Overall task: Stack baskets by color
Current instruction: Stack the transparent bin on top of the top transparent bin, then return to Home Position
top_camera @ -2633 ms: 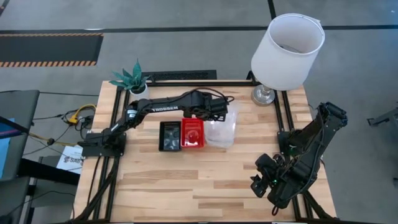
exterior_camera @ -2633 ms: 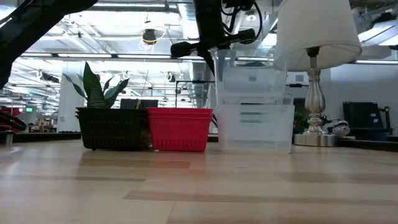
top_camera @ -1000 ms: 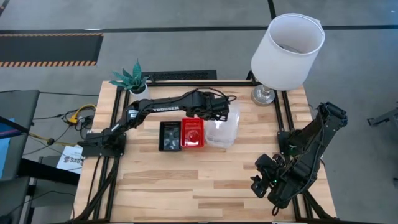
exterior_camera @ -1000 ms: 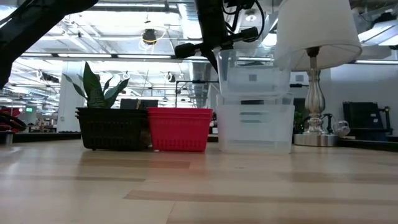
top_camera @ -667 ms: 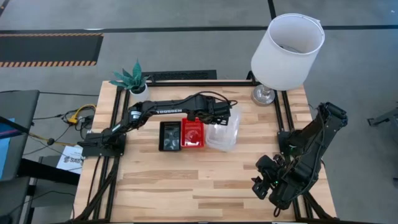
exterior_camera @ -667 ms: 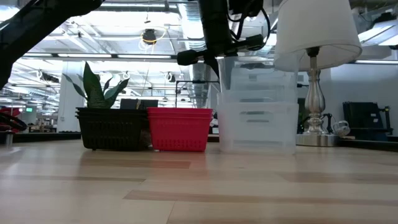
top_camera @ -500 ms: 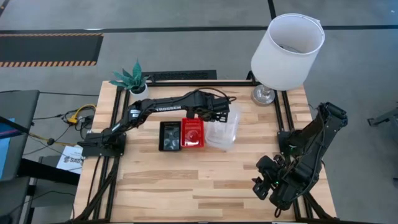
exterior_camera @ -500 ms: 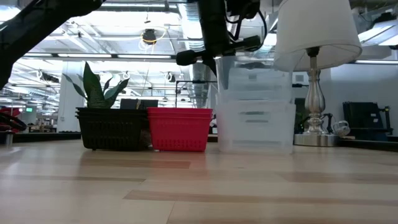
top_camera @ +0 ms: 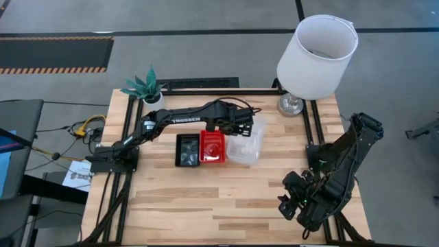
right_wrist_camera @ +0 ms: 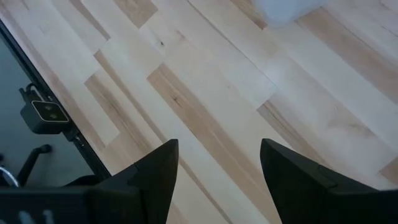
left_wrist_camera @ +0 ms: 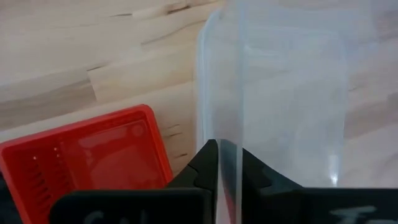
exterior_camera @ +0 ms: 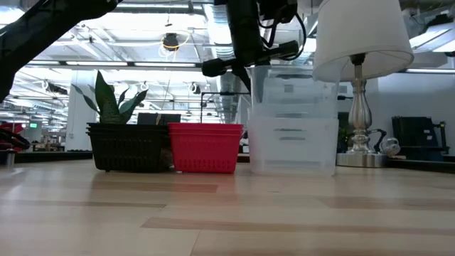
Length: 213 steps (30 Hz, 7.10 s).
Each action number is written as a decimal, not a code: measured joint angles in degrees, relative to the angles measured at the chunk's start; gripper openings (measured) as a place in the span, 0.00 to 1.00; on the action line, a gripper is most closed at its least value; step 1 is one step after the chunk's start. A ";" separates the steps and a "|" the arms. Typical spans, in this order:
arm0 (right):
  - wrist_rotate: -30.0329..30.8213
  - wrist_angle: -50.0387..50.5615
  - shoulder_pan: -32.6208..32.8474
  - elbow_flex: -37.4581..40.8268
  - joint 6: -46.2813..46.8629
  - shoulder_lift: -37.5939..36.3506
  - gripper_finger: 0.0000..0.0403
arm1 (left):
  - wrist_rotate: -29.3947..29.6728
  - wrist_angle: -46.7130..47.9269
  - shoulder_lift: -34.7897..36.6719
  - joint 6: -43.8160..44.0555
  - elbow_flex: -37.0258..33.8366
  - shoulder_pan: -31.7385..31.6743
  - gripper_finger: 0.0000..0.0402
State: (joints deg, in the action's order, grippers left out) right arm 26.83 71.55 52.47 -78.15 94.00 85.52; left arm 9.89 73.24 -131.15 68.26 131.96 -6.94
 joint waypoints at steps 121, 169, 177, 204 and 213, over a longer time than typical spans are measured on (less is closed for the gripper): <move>1.21 -78.48 -28.85 77.68 -88.79 -85.35 0.62 | -13.21 -77.72 131.01 -53.14 -131.43 7.32 0.47; -21.94 -74.16 -38.23 77.85 -77.44 -85.22 0.62 | -12.04 -75.61 130.90 -38.19 -131.60 3.45 0.47; -21.92 -74.12 -38.22 77.88 -77.42 -85.22 0.62 | -12.02 -75.61 130.89 -38.21 -131.60 3.45 0.47; -21.87 -74.05 -38.21 77.90 -77.42 -85.22 0.62 | -12.02 -75.59 130.88 -38.21 -131.60 3.45 0.47; -21.86 -74.03 -38.22 77.90 -77.42 -85.22 0.62 | -12.02 -75.61 130.88 -38.21 -131.62 3.45 0.47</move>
State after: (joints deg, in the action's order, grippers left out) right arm 4.97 -2.48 14.25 -0.25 16.58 0.30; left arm -2.13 -2.37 -0.27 30.04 0.34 -3.49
